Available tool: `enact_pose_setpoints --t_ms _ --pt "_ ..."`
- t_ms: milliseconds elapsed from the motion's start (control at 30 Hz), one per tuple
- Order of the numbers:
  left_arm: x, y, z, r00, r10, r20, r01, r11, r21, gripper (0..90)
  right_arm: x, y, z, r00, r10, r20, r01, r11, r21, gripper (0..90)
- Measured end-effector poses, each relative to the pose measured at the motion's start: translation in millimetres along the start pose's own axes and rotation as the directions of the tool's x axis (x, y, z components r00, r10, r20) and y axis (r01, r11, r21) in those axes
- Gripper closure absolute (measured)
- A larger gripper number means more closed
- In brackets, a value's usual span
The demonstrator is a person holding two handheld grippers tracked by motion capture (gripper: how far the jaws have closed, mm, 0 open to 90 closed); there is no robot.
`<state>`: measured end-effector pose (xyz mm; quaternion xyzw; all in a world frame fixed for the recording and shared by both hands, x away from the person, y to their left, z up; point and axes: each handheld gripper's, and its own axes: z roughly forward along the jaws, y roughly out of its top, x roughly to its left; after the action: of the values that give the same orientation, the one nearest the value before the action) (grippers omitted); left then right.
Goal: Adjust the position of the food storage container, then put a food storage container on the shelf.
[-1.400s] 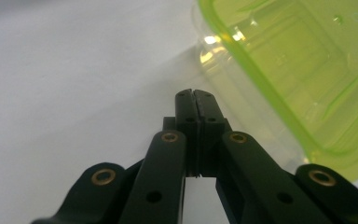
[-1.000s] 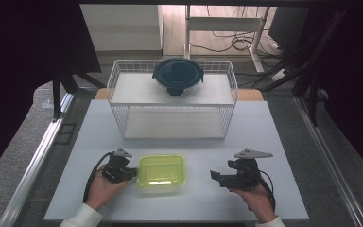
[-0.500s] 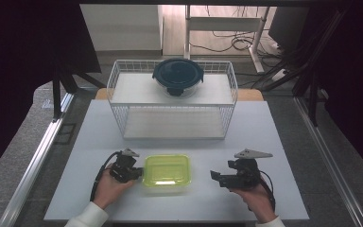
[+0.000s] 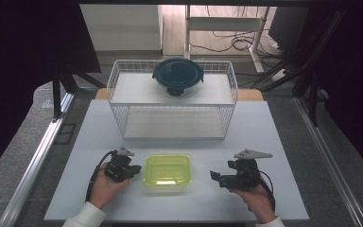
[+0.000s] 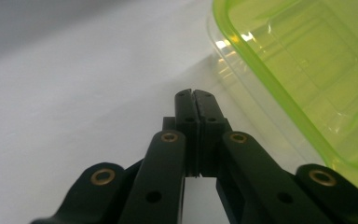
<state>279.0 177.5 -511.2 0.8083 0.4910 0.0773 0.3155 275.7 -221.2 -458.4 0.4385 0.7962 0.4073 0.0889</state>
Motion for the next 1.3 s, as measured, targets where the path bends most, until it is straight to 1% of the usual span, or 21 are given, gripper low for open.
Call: enact_pose_setpoints --t_ms 33,67,100,133,167,200,267,300,367,467,633,767,900,1000,1033,1100,1133,1233,1300 --pt "0.9 -1.4 -5.3 0.9999 -0.012 -0.003 0.012 0.9997 -0.022 86.9 0.0 0.0 -0.1 1.0 0.0 0.0 0.0 1.0 0.002 15.9" --pt "1.7 -2.6 -10.7 0.9998 -0.022 -0.004 0.022 0.9988 -0.044 82.2 0.0 -0.1 0.0 1.0 0.0 -0.001 0.0 1.0 0.003 16.0" --pt "1.7 -3.5 -15.7 0.9996 -0.026 -0.01 0.025 0.9975 -0.066 73.6 0.0 -0.2 0.3 1.0 0.0 0.0 0.0 1.0 0.004 16.0" --pt "1.4 -4.1 -20.3 0.9995 -0.028 -0.017 0.026 0.9959 -0.087 61.7 0.2 -0.3 0.8 1.0 0.0 0.0 0.0 1.0 0.004 16.0" --pt "1.3 -4.3 -24.5 0.9991 -0.037 -0.02 0.035 0.9941 -0.103 49.2 0.3 -0.3 1.0 1.0 -0.002 0.0 0.002 1.0 0.005 16.0" --pt "1.4 -4.3 -28.6 0.9987 -0.046 -0.022 0.043 0.9918 -0.12 39.4 0.5 -0.4 1.3 1.0 -0.005 -0.001 0.005 1.0 0.005 16.0" --pt "1.4 -4.3 -35.6 0.9979 -0.062 -0.017 0.059 0.9869 -0.15 28.6 1.3 -0.3 1.4 1.0 -0.005 0.002 0.005 1.0 0.004 16.0" --pt "1.5 -4.2 -38.3 0.9981 -0.06 -0.013 0.058 0.9856 -0.159 26.0 1.5 -0.2 1.4 1.0 -0.007 0.001 0.007 1.0 0.003 16.0" --pt "0.7 -4.1 -41.4 0.9984 -0.057 0.001 0.056 0.9838 -0.171 23.9 1.7 -0.3 1.4 1.0 -0.008 0.0 0.008 1.0 0.004 16.1" --pt "0.2 -3.8 -42.3 0.9986 -0.052 0.011 0.053 0.9848 -0.165 20.8 0.8 -0.6 1.9 1.0 -0.008 0.0 0.008 1.0 0.004 16.1" --pt "1.6 -4.0 -41.3 0.9973 -0.067 0.03 0.071 0.9843 -0.161 18.9 0.3 -0.8 2.3 1.0 -0.009 -0.003 0.009 1.0 0.006 16.1" --pt "1.3 -3.9 -42.2 0.9953 -0.083 0.049 0.09 0.9816 -0.168 17.7 1.8 -0.6 2.9 0.9999 -0.01 -0.009 0.01 1.0 0.008 16.1" --pt "0.6 -2.9 -44.3 0.9933 -0.099 0.058 0.108 0.9777 -0.18 16.4 4.4 0.6 2.8 0.9997 -0.013 -0.019 0.013 1.0 0.003 16.1" --pt "0.0 -2.4 -43.2 0.9894 -0.116 0.088 0.13 0.9759 -0.175 16.7 5.6 1.2 3.1 0.9994 -0.01 -0.033 0.01 1.0 0.004 16.1" --pt "0.0 -2.2 -42.5 0.9866 -0.121 0.109 0.139 0.975 -0.173 16.9 5.7 1.3 3.5 0.9992 -0.008 -0.038 0.008 1.0 0.006 16.1" --pt "0.1 -1.6 -41.7 0.978 -0.133 0.161 0.161 0.9711 -0.176 17.3 6.3 1.5 5.2 0.9986 0.0 -0.052 0.0 1.0 0.002 16.5" --pt "-0.2 -1.2 -41.5 0.9747 -0.14 0.174 0.171 0.9693 -0.177 17.5 6.9 1.8 6.0 0.9982 0.001 -0.06 -0.001 1.0 0.005 17.5" --pt "-1.0 -0.4 -39.8 0.9731 -0.146 0.178 0.178 0.9676 -0.179 18.1 10.0 2.5 8.5 0.9963 -0.003 -0.086 0.003 1.0 0.002 19.5" --pt "0.0 -0.5 -37.0 0.9682 -0.165 0.188 0.198 0.9643 -0.176 18.7 11.9 3.7 11.6 0.9948 0.005 -0.101 -0.005 1.0 0.003 20.4"
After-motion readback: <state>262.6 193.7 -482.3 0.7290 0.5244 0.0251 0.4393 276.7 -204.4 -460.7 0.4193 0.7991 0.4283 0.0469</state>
